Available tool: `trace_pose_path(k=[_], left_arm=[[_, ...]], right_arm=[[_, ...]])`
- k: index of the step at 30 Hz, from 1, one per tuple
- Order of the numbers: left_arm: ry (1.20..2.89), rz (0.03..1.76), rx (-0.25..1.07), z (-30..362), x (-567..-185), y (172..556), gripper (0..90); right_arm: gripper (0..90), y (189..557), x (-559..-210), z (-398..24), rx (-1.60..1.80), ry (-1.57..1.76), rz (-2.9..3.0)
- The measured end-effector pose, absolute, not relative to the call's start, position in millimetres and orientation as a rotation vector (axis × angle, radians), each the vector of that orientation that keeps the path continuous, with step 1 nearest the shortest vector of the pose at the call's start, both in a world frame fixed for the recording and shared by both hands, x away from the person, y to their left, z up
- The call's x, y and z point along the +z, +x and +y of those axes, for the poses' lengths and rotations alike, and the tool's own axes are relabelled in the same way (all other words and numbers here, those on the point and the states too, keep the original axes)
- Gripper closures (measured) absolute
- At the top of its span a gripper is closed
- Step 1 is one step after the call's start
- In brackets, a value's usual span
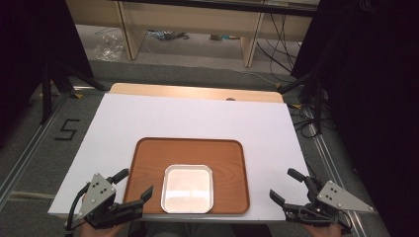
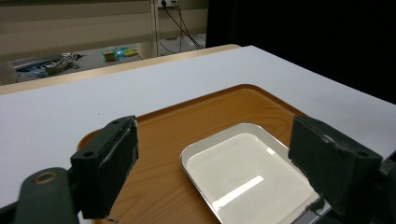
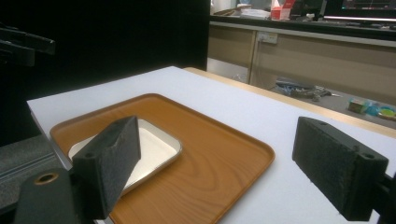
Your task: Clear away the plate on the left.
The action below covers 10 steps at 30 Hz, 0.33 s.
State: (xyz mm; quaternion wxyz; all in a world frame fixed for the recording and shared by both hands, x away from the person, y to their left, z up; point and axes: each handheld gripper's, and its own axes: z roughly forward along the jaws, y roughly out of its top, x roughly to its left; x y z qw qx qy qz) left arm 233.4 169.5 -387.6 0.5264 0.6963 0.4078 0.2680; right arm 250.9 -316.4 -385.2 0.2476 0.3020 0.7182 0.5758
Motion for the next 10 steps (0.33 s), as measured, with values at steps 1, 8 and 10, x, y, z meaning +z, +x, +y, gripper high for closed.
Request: trace_pose_path(k=[1,8,10], left_arm=[[1.668,0.977,0.641,169.7,-387.7,233.6,15.8],[1.68,0.984,0.628,168.7,-388.8,235.0,15.8],[1.681,0.984,0.628,168.9,-388.8,235.1,15.8]], right_arm=[[16.0,251.0,-385.3,-316.4,1.569,0.822,1.958],[16.0,251.1,-385.3,-316.3,1.568,0.822,1.961],[16.0,251.0,-385.3,-316.2,1.565,0.82,1.962]])
